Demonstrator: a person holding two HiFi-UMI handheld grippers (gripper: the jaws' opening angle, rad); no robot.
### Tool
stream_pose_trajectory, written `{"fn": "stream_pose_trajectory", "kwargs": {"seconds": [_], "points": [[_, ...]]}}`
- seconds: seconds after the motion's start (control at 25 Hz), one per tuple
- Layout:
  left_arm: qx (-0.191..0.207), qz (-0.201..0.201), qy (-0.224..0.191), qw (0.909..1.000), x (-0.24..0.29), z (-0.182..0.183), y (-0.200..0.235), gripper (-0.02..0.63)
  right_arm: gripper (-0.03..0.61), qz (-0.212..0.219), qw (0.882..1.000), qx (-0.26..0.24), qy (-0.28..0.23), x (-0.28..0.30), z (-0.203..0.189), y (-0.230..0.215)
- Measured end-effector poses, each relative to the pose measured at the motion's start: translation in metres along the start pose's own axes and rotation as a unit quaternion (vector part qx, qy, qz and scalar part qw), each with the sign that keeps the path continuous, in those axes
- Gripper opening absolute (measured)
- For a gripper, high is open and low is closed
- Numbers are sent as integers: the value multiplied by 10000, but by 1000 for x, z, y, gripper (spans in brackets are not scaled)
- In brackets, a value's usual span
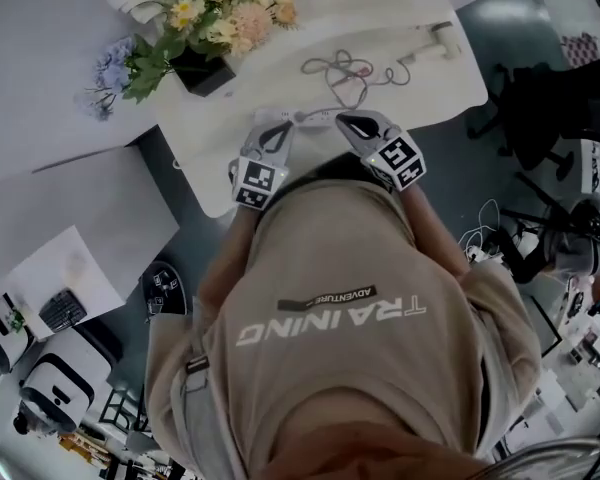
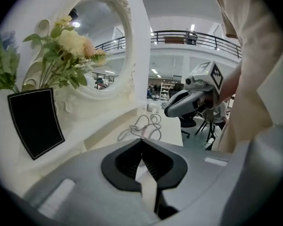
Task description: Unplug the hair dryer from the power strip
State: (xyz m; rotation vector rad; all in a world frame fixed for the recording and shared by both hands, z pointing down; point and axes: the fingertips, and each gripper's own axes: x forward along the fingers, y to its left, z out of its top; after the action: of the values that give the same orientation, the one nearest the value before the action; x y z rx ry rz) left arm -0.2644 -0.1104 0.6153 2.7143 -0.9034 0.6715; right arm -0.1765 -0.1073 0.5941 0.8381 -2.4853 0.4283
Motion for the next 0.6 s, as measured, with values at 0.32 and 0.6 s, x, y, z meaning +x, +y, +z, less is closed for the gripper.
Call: {"fn": "stream_pose_trajectory", "kwargs": {"seconds": [0.32, 0.6], "points": [[248, -21, 581, 9980, 27, -25, -4, 9, 5, 229, 9965, 373, 707, 25, -67, -9], [366, -62, 1129, 9929, 51, -38, -12, 127, 5, 364, 9934, -220, 1064, 44, -76, -20]]}}
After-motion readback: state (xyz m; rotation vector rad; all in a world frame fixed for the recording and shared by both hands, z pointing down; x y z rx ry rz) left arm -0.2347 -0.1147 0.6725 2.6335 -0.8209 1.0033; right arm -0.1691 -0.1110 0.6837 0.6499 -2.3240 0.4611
